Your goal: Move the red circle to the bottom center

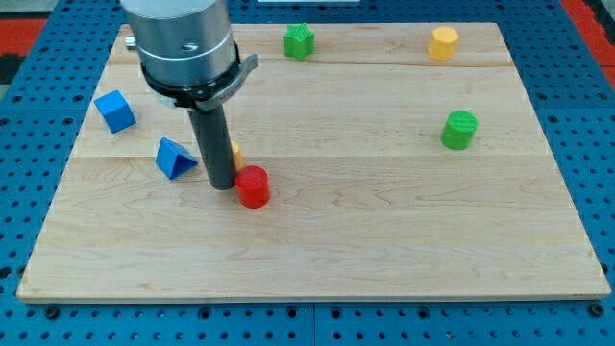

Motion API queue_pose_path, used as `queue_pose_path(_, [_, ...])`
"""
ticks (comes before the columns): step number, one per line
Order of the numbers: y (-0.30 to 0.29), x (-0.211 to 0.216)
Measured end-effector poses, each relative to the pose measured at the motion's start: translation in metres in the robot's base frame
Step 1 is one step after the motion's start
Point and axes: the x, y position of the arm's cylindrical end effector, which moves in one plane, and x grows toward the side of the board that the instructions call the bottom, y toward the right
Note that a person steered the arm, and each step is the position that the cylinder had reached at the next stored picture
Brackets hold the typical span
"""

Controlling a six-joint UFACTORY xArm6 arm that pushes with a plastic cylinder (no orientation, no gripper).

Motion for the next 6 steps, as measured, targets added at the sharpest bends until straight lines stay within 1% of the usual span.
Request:
queue_pose_path(2, [0.052, -0.002])
queue_pose_path(3, [0.104, 0.003])
queue_pose_path(4, [0.146, 0.012])
queue_pose_path(5, [0.174, 0.030])
queue_pose_path(6, [0.093, 0.035])
